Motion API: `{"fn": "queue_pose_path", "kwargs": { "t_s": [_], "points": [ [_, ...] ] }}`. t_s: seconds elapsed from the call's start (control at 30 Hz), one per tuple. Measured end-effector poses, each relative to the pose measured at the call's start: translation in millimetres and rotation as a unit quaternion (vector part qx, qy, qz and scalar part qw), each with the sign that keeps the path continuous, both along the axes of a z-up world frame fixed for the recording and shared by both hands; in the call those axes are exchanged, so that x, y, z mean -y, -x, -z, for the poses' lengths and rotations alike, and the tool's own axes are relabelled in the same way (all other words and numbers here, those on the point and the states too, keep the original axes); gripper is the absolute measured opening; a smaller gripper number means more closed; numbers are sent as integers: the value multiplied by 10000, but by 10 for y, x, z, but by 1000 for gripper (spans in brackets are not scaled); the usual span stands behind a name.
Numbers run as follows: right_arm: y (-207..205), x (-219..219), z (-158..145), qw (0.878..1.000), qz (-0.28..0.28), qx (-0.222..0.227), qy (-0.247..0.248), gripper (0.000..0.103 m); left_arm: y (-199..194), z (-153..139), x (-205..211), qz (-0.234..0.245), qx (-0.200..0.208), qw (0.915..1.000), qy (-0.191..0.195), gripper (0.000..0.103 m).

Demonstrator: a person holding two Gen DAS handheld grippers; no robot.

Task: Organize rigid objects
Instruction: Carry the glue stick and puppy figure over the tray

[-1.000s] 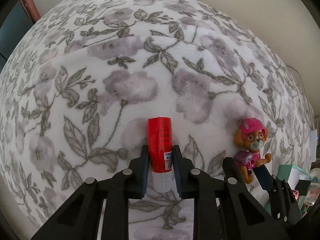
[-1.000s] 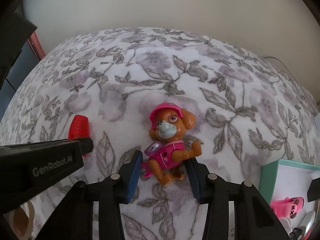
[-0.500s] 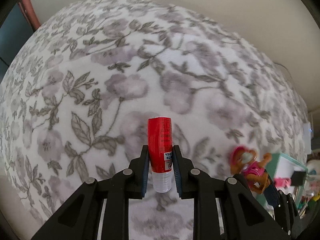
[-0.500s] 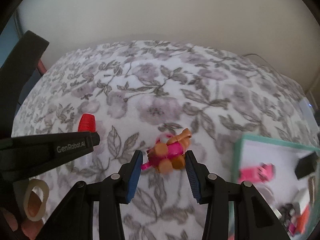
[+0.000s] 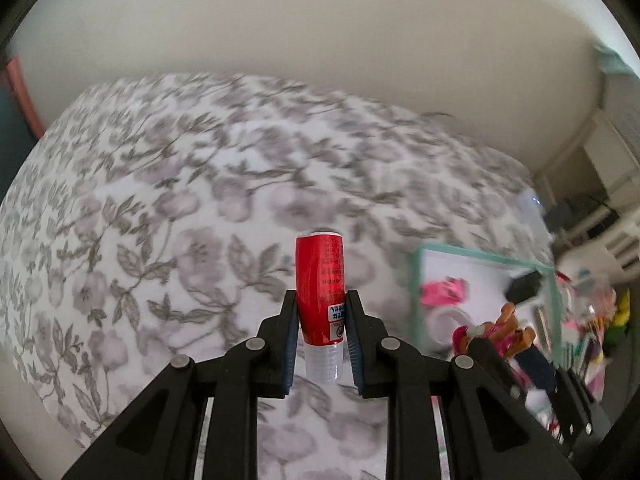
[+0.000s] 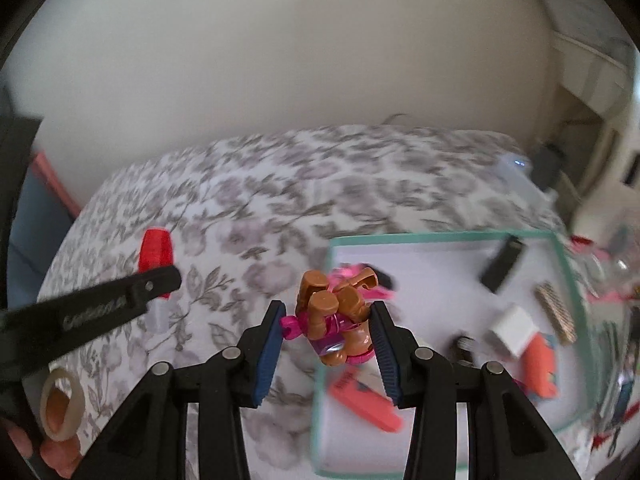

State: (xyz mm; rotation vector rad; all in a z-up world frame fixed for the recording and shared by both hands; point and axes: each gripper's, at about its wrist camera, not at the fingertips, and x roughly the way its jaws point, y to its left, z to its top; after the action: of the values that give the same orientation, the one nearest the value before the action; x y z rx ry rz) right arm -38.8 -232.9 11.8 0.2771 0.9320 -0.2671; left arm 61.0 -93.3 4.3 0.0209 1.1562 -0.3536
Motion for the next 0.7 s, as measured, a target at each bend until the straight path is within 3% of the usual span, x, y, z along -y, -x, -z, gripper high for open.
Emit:
{"fn": "queue_pose_path", "kwargs": {
  "t_s": [0.27,0.47,0.7],
  "points": [
    [452,591,-73,9939,1040,-50,372,46,444,16,645,941,-16,9956,32,23],
    [626,939,57,9878,1512,-353,124,46,693,184,935,1396,-600,9884,90,23],
    [690,1000,324,9814,1638,-895,-449,46,862,338,1043,1570,-762,9844,-240,24]
  ]
}}
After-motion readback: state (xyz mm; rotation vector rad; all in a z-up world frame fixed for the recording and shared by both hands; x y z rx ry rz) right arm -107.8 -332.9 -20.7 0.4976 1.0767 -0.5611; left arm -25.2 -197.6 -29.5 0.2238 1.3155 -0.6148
